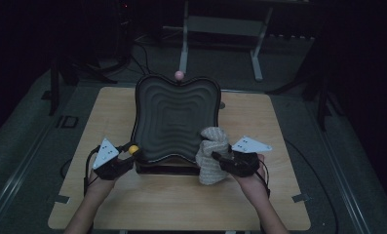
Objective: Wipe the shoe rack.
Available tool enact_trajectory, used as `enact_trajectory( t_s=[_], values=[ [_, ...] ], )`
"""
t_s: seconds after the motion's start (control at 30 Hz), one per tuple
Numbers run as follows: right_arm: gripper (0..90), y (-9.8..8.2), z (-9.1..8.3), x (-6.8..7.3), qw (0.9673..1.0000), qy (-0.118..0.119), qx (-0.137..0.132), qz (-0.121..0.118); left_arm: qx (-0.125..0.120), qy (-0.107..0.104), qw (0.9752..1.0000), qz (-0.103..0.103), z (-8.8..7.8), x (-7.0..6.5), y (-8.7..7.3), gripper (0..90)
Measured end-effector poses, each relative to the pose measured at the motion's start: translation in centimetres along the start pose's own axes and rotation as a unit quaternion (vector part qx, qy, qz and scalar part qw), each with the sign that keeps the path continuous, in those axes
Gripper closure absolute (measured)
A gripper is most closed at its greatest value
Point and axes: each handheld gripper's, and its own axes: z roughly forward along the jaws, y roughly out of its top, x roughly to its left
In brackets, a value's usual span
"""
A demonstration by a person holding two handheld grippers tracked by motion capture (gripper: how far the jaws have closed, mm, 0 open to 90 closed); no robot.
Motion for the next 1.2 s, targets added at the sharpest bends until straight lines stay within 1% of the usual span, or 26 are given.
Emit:
enact_trajectory(
  t_s=[0.17,0.4,0.47,0.6,0.63,0.73,0.8,0.9,0.97,1.0,1.03,1.07,1.13,1.2],
  values=[
    [54.4,0.2,0.4,-0.2,1.0,0.001,0.0,0.002,-0.001,0.006,1.0,0.006,-0.3,-0.1,-0.1,58.9],
    [54.8,0.8,1.5,-0.2,1.0,0.004,0.001,0.002,-0.008,0.017,0.9998,0.008,-0.9,0.3,-0.5,58.9],
    [55.1,0.9,1.8,0.0,1.0,0.003,-0.002,0.003,-0.011,0.016,0.9998,0.008,-1.0,0.5,-0.6,58.9],
    [55.6,0.9,2.1,0.1,1.0,0.005,-0.005,0.006,-0.013,0.015,0.9998,0.004,-0.8,1.2,-0.6,58.9],
    [55.7,1.0,2.1,0.2,1.0,0.005,-0.006,0.005,-0.012,0.015,0.9998,0.0,-0.7,1.5,-0.6,58.9],
    [56.1,1.2,2.5,0.3,1.0,0.005,-0.004,0.005,-0.009,0.019,0.9998,-0.003,-0.5,1.9,-0.5,58.9],
    [56.3,1.3,2.7,0.3,1.0,0.003,-0.005,0.004,-0.011,0.023,0.9997,-0.004,-0.5,1.9,-0.5,58.9],
    [56.9,1.3,2.8,0.3,0.9999,0.002,-0.008,0.007,-0.016,0.023,0.9996,-0.006,-0.6,1.9,-0.7,58.9],
    [58.6,1.3,2.8,0.4,0.9999,0.001,-0.012,0.006,-0.018,0.023,0.9996,-0.009,-0.6,1.9,-0.7,58.8],
    [63.0,1.3,2.7,0.4,0.9998,-0.001,-0.017,0.006,-0.018,0.023,0.9995,-0.01,-0.6,1.9,-0.7,58.8],
    [68.4,1.3,2.4,0.5,0.9996,-0.004,-0.029,0.006,-0.017,0.02,0.9996,-0.013,-0.6,2.0,-0.7,58.7],
    [69.4,1.4,2.0,0.6,0.9995,-0.007,-0.031,0.002,-0.016,0.017,0.9996,-0.015,-0.6,2.0,-0.7,58.7],
    [70.2,1.5,1.8,0.8,0.9996,-0.009,-0.026,-0.008,-0.015,0.016,0.9996,-0.016,-0.6,2.1,-0.7,58.7],
    [70.5,1.5,1.7,0.7,0.9996,-0.006,-0.024,-0.011,-0.01,0.017,0.9997,-0.012,-0.6,2.0,-0.5,58.7]
  ],
)
